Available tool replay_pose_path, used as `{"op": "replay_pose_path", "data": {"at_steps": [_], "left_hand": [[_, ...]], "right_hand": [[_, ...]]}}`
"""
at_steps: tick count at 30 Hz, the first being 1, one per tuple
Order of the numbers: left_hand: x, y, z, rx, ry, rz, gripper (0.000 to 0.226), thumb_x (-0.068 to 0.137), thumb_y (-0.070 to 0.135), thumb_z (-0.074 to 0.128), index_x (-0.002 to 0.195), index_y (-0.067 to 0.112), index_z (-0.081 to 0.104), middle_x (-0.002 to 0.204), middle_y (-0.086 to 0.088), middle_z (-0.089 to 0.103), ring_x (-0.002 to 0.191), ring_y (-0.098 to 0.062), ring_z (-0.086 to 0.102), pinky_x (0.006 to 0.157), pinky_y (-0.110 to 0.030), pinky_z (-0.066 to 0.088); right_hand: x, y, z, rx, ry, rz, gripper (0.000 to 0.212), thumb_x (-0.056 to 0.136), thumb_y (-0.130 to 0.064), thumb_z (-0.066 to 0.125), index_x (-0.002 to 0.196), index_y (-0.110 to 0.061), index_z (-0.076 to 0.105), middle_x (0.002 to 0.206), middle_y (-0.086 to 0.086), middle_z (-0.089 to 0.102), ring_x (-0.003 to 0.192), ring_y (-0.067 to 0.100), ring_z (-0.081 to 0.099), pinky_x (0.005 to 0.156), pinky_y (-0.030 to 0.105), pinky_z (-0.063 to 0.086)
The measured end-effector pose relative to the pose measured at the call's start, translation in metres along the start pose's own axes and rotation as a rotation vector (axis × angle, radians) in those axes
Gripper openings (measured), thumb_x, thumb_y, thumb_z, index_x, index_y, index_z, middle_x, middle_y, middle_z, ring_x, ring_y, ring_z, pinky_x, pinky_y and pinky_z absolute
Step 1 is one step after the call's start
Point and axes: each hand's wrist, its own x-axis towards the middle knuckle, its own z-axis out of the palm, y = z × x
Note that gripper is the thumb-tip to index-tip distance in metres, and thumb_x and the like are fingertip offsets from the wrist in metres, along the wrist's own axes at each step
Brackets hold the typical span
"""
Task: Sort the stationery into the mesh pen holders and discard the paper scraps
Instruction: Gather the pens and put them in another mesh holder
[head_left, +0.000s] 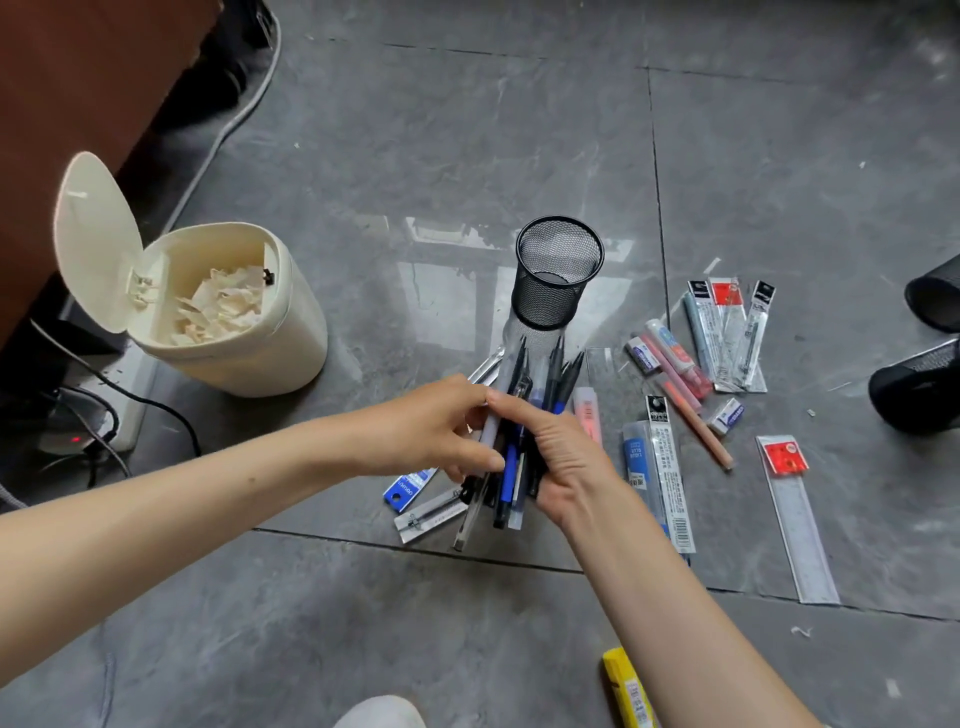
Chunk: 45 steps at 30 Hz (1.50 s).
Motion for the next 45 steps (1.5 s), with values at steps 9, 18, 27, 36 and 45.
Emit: {"op": "replay_pose_path", "data": {"at_steps": [9,18,27,36,45], "left_hand": [[0.036,0.006,-0.025,-0.174,0.258,-0.002,0.024,0.093,0.01,0.055,0.116,0.013,0.056,0.074,-0.002,0.057,0.056,-0.008,0.061,0.053,-0.02,0.05],[0.093,0.009,-0.053,0.336,0.273,-0.035,0.066,0.093,0.01,0.049,0.148,0.029,0.018,0.126,-0.011,0.048,0.093,-0.022,0.054,0.075,-0.021,0.039],[0.125,-0.004,-0.055,0.484,0.254,-0.016,0.052,0.094,0.008,0.039,0.142,0.024,0.033,0.125,-0.007,0.039,0.11,-0.025,0.052,0.1,-0.034,0.039],[0.128,-0.012,-0.05,0.334,0.382,0.08,0.052,0.093,0.006,0.041,0.142,0.024,0.037,0.118,-0.004,0.043,0.106,-0.017,0.054,0.094,-0.025,0.039],[0.131,-0.012,-0.045,0.293,0.401,0.091,0.058,0.091,0.017,0.052,0.144,0.03,0.031,0.111,0.003,0.042,0.099,-0.013,0.057,0.089,-0.029,0.044]], "right_hand": [[0.013,-0.05,0.008,-0.017,0.086,-0.153,0.009,0.075,0.006,0.062,0.07,-0.001,0.061,0.063,0.012,0.057,0.052,0.019,0.056,0.059,0.029,0.055],[0.032,-0.127,0.019,-0.051,0.3,-0.479,0.014,0.071,0.007,0.062,0.063,-0.004,0.056,0.055,0.008,0.054,0.042,0.015,0.051,0.047,0.02,0.045],[0.045,-0.172,0.042,0.048,0.466,-0.833,0.024,0.067,0.012,0.057,0.08,-0.003,0.043,0.049,0.004,0.043,0.026,0.013,0.044,0.036,0.015,0.035],[0.095,-0.155,0.045,-0.054,0.717,-1.079,0.035,0.064,0.004,0.064,0.072,-0.019,0.04,0.052,-0.012,0.041,0.047,0.008,0.039,0.056,0.028,0.042],[0.116,-0.127,0.032,-0.323,0.683,-1.092,0.035,0.069,-0.006,0.067,0.071,-0.024,0.037,0.051,-0.008,0.04,0.052,0.02,0.044,0.058,0.034,0.045]]}}
